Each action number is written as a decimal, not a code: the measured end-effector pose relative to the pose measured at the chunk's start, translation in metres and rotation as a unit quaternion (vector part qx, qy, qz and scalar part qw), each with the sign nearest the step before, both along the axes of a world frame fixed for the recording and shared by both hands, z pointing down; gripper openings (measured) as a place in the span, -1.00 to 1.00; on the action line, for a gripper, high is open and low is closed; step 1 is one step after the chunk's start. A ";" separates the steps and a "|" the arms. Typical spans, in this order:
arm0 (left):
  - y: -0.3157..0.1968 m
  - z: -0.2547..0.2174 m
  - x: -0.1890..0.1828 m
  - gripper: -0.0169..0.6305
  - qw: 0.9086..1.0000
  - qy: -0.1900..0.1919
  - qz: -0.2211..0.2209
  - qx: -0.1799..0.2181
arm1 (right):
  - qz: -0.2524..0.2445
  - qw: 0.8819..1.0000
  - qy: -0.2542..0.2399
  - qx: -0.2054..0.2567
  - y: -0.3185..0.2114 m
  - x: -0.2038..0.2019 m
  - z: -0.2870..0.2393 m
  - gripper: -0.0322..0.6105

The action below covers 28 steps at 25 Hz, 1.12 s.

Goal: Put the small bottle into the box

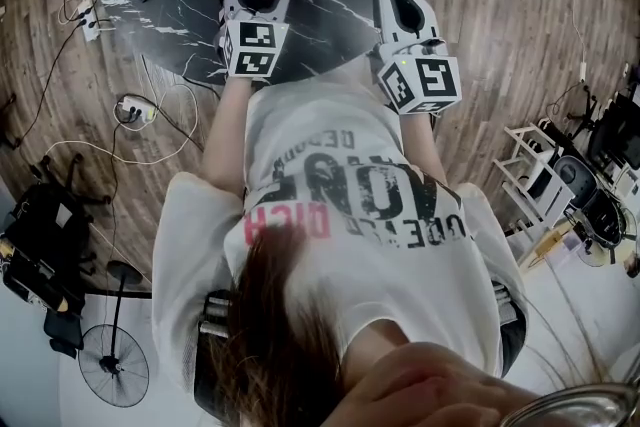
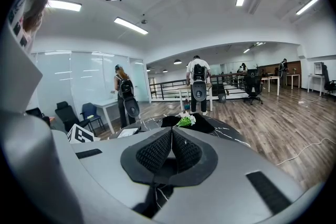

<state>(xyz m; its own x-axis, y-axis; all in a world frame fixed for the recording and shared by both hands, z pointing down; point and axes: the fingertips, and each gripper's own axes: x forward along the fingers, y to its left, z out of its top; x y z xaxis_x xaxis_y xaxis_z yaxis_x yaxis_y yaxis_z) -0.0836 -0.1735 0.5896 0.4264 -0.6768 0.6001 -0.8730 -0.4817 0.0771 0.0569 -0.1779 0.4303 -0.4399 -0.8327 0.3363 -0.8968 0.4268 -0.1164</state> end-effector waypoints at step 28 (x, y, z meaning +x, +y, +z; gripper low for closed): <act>0.001 -0.015 0.003 -0.22 1.000 0.013 -0.003 -0.003 | -0.003 1.000 -0.002 0.004 0.001 0.002 -0.004 -0.89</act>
